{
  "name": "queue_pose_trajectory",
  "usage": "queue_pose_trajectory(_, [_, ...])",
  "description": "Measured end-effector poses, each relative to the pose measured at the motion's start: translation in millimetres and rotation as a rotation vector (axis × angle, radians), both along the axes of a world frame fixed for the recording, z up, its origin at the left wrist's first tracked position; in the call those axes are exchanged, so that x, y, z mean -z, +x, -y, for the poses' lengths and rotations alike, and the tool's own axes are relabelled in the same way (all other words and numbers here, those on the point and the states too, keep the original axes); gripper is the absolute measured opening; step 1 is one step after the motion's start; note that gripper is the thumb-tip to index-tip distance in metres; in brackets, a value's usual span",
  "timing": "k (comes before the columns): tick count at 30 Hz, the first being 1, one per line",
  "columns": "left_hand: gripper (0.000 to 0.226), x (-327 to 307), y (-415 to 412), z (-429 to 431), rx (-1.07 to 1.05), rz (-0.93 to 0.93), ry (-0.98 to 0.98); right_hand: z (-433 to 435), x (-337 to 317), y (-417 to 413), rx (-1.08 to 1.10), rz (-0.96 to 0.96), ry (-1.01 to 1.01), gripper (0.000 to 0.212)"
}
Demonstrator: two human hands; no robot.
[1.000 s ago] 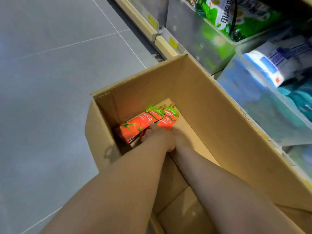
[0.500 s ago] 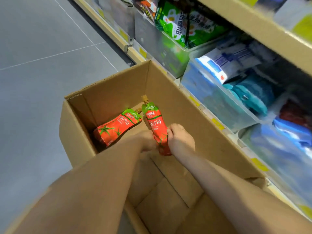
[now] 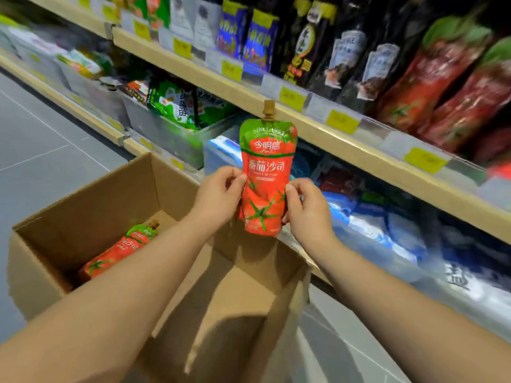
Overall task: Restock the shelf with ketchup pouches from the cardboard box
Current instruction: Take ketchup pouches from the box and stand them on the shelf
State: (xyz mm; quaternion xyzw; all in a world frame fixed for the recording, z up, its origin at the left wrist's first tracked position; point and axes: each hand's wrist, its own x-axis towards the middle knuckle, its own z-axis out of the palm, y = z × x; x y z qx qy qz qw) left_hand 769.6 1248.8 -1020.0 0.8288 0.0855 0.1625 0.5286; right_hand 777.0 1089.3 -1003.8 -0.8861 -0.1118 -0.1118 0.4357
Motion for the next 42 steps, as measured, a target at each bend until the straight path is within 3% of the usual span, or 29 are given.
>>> queue_pose_trajectory(4, [0.019,-41,7,45,0.046,0.086,-0.002,45,-38,-2,0.092,-0.038,0.097,0.016])
queue_pose_trajectory(13, [0.016,-122,42,150,0.22,0.043,0.032,147,-106,3,0.305,-0.127,0.284,0.024])
queue_pose_trajectory(24, [0.023,-197,107,231,0.256,0.15,0.069,214,-164,52,0.378,0.012,0.375,0.018])
queue_pose_trajectory(27, [0.026,-200,119,243,0.204,0.191,0.106,220,-167,66,0.406,0.064,0.36,0.017])
queue_pose_trajectory(32, [0.019,-187,126,257,0.258,0.21,-0.082,231,-157,75,0.442,0.155,0.257,0.015])
queue_pose_trajectory(35, [0.019,-183,129,256,0.26,0.291,-0.019,234,-156,79,0.449,0.204,0.206,0.014])
queue_pose_trajectory(42, [0.016,-168,132,254,0.306,0.203,-0.001,233,-147,77,0.446,0.089,0.207,0.015])
